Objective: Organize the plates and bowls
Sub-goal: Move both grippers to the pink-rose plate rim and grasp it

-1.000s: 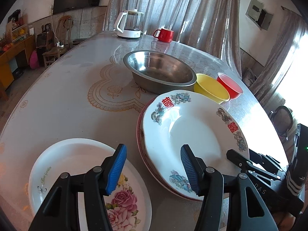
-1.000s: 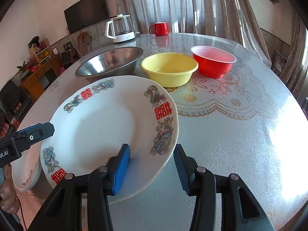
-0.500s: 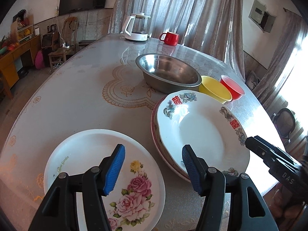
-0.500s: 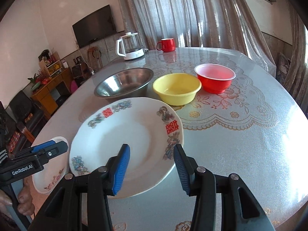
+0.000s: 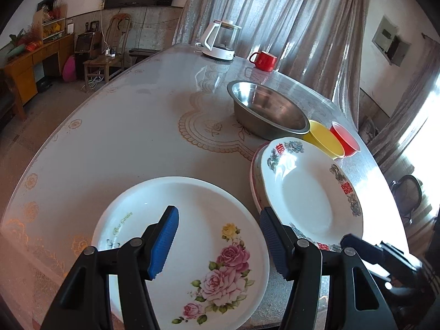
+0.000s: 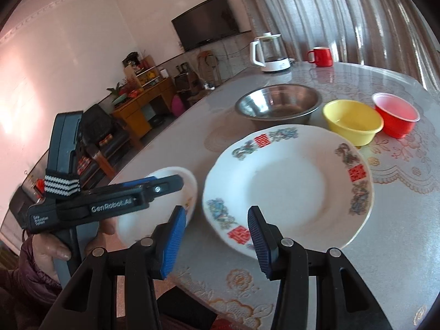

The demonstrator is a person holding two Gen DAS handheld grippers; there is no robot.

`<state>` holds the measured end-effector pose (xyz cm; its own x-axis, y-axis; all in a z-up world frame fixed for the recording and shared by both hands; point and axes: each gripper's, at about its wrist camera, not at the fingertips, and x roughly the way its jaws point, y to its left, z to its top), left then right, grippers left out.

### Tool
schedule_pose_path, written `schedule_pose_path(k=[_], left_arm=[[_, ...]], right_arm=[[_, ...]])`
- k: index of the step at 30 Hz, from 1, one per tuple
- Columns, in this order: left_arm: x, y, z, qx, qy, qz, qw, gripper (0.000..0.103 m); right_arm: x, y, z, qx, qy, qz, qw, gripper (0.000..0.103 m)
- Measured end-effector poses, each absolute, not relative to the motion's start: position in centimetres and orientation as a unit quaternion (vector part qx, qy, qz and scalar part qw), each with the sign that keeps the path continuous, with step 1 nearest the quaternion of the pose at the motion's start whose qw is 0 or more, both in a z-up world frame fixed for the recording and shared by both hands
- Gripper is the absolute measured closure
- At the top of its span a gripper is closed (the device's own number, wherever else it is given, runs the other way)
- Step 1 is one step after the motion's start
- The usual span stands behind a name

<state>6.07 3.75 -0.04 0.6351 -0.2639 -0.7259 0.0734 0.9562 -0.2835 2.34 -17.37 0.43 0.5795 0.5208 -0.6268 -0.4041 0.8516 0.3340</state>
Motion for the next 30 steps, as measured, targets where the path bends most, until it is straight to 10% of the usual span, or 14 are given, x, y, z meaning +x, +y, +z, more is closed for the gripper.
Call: schedule_pose_path(k=[21, 30], left_arm=[[3.8, 13.2, -2.8, -0.158, 0.412, -0.056, 0.895, 0.044], [4.2, 12.4, -4.3, -0.13, 0.424, -0.054, 0.895, 0.076]], right_arm=[[3.9, -10.8, -4.9, 0.077, 0.45, 0.302, 0.837, 0.066], [4.8, -10.1, -5.6, 0.088, 0.458, 0.305, 0.83, 0.07]])
